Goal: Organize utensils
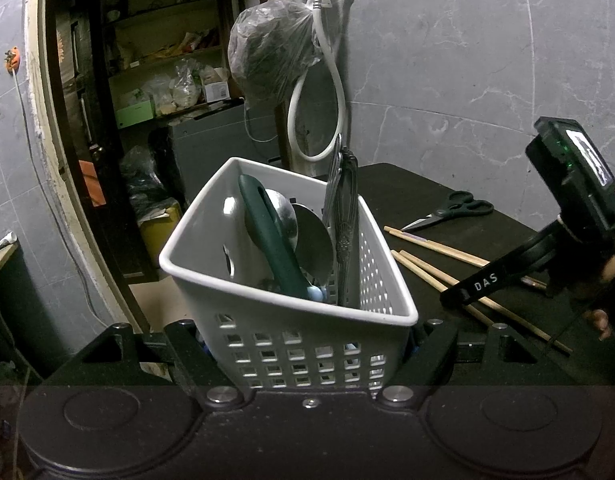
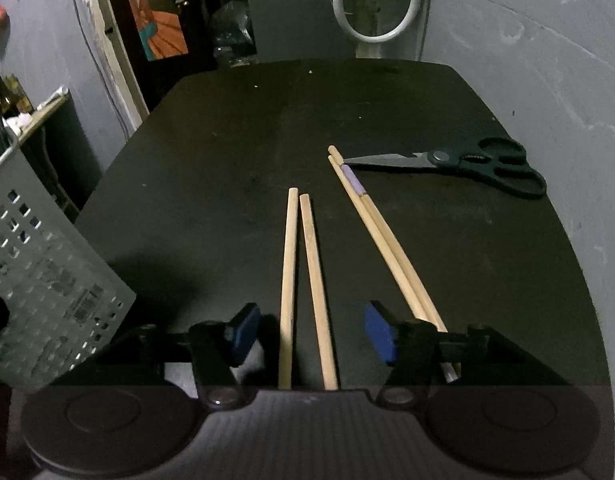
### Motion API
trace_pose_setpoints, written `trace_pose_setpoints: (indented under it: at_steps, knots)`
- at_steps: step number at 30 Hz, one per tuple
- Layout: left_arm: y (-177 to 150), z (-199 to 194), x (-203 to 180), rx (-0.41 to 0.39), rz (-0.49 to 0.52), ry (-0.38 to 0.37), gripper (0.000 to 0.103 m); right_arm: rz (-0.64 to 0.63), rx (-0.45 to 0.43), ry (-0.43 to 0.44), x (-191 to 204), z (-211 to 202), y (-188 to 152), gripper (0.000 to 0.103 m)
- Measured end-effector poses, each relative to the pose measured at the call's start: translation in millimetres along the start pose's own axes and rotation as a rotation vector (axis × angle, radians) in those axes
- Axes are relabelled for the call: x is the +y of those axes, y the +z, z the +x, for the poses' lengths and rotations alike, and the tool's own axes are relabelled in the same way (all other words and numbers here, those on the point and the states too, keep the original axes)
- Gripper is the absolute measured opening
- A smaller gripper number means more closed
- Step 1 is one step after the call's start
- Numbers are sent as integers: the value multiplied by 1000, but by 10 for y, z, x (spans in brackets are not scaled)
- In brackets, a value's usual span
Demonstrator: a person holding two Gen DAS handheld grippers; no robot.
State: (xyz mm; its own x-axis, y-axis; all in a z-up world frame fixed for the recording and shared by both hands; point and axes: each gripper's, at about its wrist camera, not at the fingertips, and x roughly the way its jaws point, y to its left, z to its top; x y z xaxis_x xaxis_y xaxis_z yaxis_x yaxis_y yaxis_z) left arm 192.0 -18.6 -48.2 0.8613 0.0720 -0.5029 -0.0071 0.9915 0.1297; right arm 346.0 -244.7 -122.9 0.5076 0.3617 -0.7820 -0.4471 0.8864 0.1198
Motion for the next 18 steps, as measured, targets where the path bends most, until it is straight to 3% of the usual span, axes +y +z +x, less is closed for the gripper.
trace_pose_setpoints:
  at_steps: [4,8,18]
  knots:
    - [12,9,4,0,-2,2,79,-40,10,-36,66,-5,-1,41]
    - [14,12,5,0,-3,3,79,-56,34,-30,97,-24,13,16]
    - [8,25,20,-5,-9,2,79,-40,184,53,-66,64,285,16]
